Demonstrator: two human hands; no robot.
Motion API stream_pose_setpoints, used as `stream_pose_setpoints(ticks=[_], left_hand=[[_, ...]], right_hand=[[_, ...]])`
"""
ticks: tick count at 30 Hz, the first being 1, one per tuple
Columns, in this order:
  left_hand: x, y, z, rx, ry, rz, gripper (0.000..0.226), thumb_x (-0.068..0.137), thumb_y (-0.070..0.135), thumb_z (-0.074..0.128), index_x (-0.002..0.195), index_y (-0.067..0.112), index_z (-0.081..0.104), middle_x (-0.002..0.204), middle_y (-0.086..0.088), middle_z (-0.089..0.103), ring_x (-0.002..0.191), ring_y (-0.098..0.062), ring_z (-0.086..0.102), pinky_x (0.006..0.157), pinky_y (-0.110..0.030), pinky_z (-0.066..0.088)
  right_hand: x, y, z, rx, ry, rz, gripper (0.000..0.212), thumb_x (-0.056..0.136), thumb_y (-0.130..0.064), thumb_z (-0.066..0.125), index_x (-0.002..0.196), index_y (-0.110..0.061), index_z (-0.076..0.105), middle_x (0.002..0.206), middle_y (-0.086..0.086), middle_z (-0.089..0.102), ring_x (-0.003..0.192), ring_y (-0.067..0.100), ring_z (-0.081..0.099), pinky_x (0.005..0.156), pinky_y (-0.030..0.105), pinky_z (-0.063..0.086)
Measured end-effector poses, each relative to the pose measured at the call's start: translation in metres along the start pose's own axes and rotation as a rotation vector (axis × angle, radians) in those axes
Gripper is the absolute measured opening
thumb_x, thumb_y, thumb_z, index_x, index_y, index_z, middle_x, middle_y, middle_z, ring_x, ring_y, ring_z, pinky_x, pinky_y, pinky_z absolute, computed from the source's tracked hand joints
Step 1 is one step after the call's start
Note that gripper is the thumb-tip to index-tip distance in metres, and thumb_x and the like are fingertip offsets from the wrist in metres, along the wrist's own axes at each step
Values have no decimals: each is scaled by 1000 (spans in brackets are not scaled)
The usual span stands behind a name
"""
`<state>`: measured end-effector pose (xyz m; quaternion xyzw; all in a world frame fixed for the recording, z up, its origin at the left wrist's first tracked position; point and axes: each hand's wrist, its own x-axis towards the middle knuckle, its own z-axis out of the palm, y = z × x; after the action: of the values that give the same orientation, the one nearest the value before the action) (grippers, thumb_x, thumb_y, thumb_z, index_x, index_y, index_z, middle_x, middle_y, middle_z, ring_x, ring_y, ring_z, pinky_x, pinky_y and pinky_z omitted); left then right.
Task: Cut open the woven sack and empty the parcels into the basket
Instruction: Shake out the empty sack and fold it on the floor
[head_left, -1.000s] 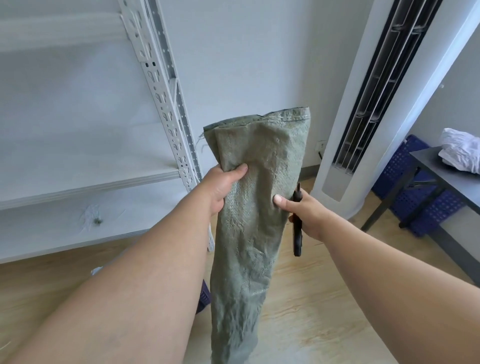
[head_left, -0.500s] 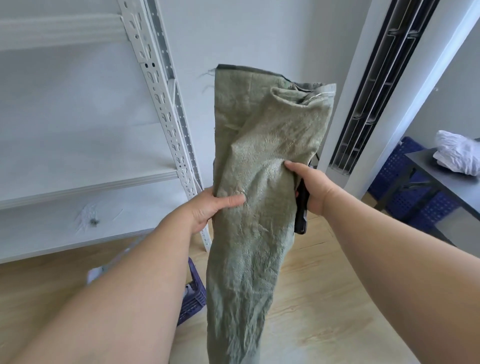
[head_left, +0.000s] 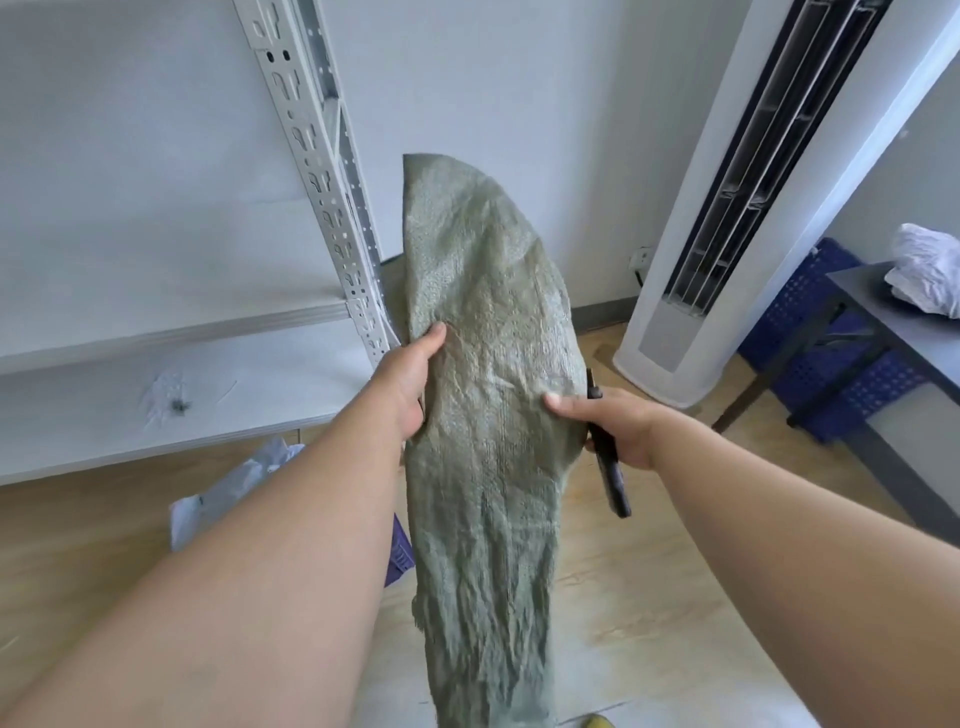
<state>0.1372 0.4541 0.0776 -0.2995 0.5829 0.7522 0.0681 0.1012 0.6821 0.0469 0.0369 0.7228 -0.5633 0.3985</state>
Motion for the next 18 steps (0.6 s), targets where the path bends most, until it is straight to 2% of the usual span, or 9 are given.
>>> stream_pose_setpoints(ticks=[1, 3, 5, 7, 10, 13, 16, 17, 18], left_hand=[[3, 2, -2, -7, -10, 10, 32, 88, 48, 61, 101, 20, 66, 110, -9, 69, 102, -26, 65, 86, -39, 50], [4, 6, -8, 5, -75, 14, 59, 75, 66, 65, 116, 23, 64, 121, -6, 66, 111, -24, 62, 96, -43, 48], [4, 1, -19, 96, -170, -18, 87, 54, 79, 66, 124, 28, 60, 125, -5, 65, 114, -22, 62, 101, -45, 45], [0, -14, -28, 131, -305, -74, 98, 42, 76, 72, 124, 24, 59, 121, -9, 67, 112, -25, 64, 98, -47, 48], [-1, -39, -29, 187, -431, -165, 101, 39, 53, 90, 126, 13, 56, 118, -16, 67, 111, -30, 63, 102, -50, 44], [-1, -50, -21, 253, -291, -90, 59, 58, 30, 88, 108, 11, 63, 106, -11, 71, 107, -27, 63, 104, -48, 42], [9, -55, -25, 205, -119, 2, 101, 42, 57, 90, 126, 13, 54, 127, -9, 61, 122, -27, 54, 106, -53, 38], [13, -55, -27, 143, -97, 22, 100, 42, 58, 89, 126, 14, 55, 126, -9, 62, 121, -28, 55, 105, -54, 38], [14, -55, -27, 78, -76, 47, 87, 51, 53, 88, 123, 16, 57, 124, -9, 64, 120, -29, 56, 105, -54, 38]], right_hand=[[4, 5, 3, 27, 32, -7, 54, 62, -40, 84, 103, -8, 66, 97, 6, 72, 87, 20, 67, 78, 32, 53], [13, 9, 4, 147, 124, -34, 57, 60, -35, 89, 106, -9, 69, 103, 8, 75, 102, 27, 68, 96, 44, 52], [15, 4, 2, 255, 175, -53, 55, 66, -34, 87, 112, -12, 67, 105, 5, 74, 103, 26, 68, 91, 41, 54], [15, -4, -2, 277, 195, -64, 51, 73, -35, 82, 115, -11, 66, 103, 4, 74, 97, 23, 69, 82, 35, 54], [13, -13, -4, 251, 207, -58, 45, 80, -35, 76, 114, -9, 66, 95, 5, 73, 89, 22, 69, 88, 36, 55], [14, -14, -4, 236, 284, -40, 46, 79, -42, 76, 111, -11, 66, 101, 6, 72, 93, 24, 69, 91, 40, 55], [15, -14, -3, 288, 354, -65, 50, 74, -49, 79, 107, -14, 65, 104, 6, 71, 95, 25, 69, 91, 43, 55], [16, -13, -5, 305, 347, -66, 58, 70, -54, 80, 109, -15, 64, 105, 5, 71, 96, 25, 69, 91, 42, 55], [16, -12, -5, 287, 315, -58, 68, 64, -61, 80, 112, -15, 64, 108, 4, 71, 99, 24, 68, 92, 42, 54]])
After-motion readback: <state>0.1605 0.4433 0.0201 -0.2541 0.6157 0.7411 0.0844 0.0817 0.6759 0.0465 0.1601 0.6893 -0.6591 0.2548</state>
